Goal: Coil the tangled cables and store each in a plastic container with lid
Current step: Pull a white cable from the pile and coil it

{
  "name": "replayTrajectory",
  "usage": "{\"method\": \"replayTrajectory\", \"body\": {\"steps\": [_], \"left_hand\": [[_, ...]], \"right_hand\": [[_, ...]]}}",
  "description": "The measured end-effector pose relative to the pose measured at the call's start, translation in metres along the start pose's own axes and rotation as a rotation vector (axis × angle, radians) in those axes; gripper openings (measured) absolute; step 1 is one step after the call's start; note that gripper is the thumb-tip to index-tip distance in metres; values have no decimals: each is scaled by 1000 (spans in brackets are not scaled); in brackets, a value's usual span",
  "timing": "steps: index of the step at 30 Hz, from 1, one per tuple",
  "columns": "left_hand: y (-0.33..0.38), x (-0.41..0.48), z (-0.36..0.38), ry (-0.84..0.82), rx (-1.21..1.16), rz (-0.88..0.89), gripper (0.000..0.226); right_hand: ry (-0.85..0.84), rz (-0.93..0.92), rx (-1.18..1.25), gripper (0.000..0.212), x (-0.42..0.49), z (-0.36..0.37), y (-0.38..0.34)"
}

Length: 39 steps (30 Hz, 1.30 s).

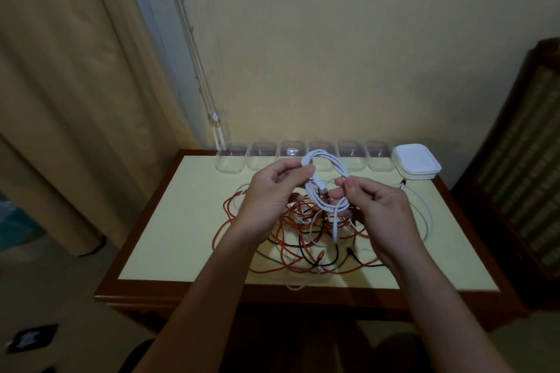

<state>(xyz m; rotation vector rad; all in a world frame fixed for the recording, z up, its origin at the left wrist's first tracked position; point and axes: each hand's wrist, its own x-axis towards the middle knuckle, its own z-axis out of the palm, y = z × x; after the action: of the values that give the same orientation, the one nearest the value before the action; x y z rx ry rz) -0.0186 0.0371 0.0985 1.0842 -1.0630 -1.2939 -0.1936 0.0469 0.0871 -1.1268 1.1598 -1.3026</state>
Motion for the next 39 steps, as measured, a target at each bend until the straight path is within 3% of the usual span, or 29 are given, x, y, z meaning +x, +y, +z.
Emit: {"method": "replayTrajectory", "body": {"steps": [4, 15, 18, 22, 24, 32, 35, 39], "left_hand": [[4, -6, 1, -129, 9, 38, 25], [-4, -3, 2, 94, 763, 415, 15], [-4, -5, 3, 15, 500, 287, 20], [2, -7, 8, -162, -47, -77, 52], [1, -5, 6, -233, -183, -90, 51], [-13, -7, -7, -236, 298, 67, 32], [-24, 1, -13, -136, 204, 43, 30], [-46, 15, -40, -58, 18, -141, 35]], "right_hand": [[-61, 63, 93, 18, 0, 1, -2], [50, -24, 37, 21, 1, 0, -5], [31, -46, 14, 16, -1, 0, -3], [56, -30, 52, 16, 4, -1, -3], [61, -27, 59, 16, 8, -3, -3], [196, -221, -258, 10, 18, -28, -4], [192, -202, -291, 13, 19, -17, 4], [-51, 20, -171, 10, 26, -1, 18]]}}
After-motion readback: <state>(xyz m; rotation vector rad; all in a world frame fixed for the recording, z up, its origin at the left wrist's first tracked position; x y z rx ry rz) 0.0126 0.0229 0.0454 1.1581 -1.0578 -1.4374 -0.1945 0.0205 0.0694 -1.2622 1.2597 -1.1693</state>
